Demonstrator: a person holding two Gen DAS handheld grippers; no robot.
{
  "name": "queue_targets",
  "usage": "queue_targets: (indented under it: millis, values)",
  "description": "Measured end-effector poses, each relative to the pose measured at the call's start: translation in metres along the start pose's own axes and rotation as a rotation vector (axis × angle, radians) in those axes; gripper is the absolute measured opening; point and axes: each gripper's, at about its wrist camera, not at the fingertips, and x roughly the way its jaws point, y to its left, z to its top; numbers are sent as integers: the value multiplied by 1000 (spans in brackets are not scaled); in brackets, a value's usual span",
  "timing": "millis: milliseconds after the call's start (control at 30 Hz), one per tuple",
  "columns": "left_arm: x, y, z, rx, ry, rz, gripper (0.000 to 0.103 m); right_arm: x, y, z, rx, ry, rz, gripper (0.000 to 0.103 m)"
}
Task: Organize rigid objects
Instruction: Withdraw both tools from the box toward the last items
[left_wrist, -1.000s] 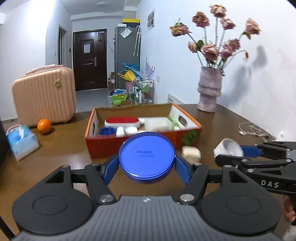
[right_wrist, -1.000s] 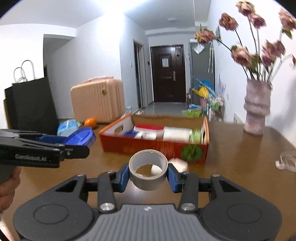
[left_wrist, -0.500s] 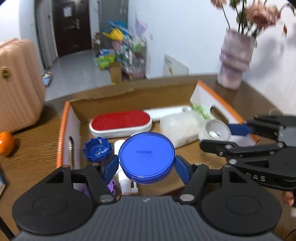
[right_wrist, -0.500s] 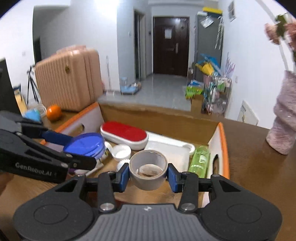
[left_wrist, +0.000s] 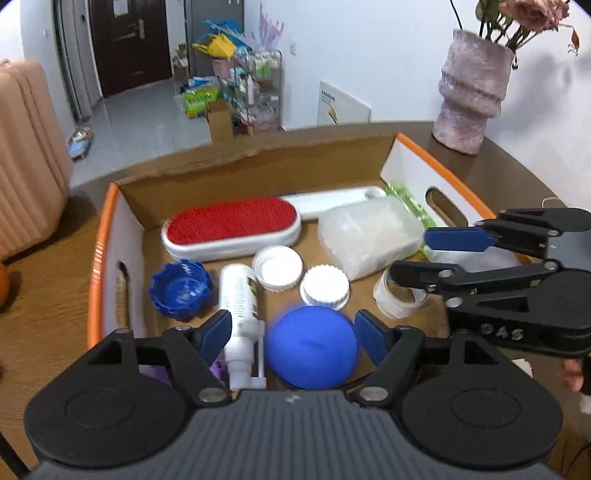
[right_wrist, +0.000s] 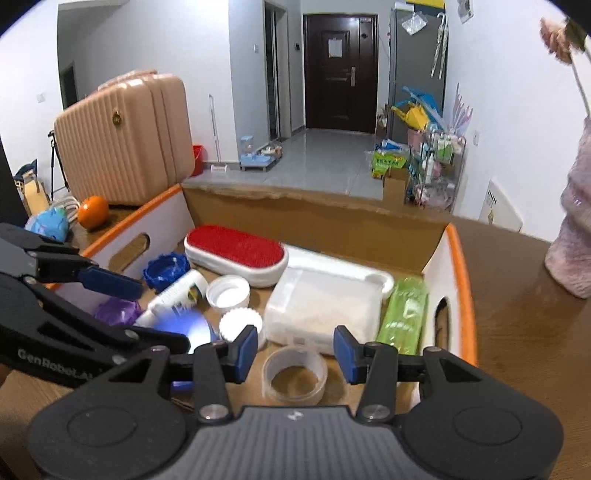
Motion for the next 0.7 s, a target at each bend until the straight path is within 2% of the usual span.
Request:
queue_targets:
  millis: [200,367,533,700]
  values:
    - [-45,0,4,-16,-69,31,75,-52,-5,9,8,-70,-32,45]
    - [-97,-5,-6,-31,-143,72,76,-109,1,3,-6,-125,-42,48]
    - [-159,-14,-45,-99,-283,128,77,-172,18,-23,3,-227,-21,50]
    - [-215,-38,-109,-139,-410,204,82,-229,52,-69,-26,-311,-12,56]
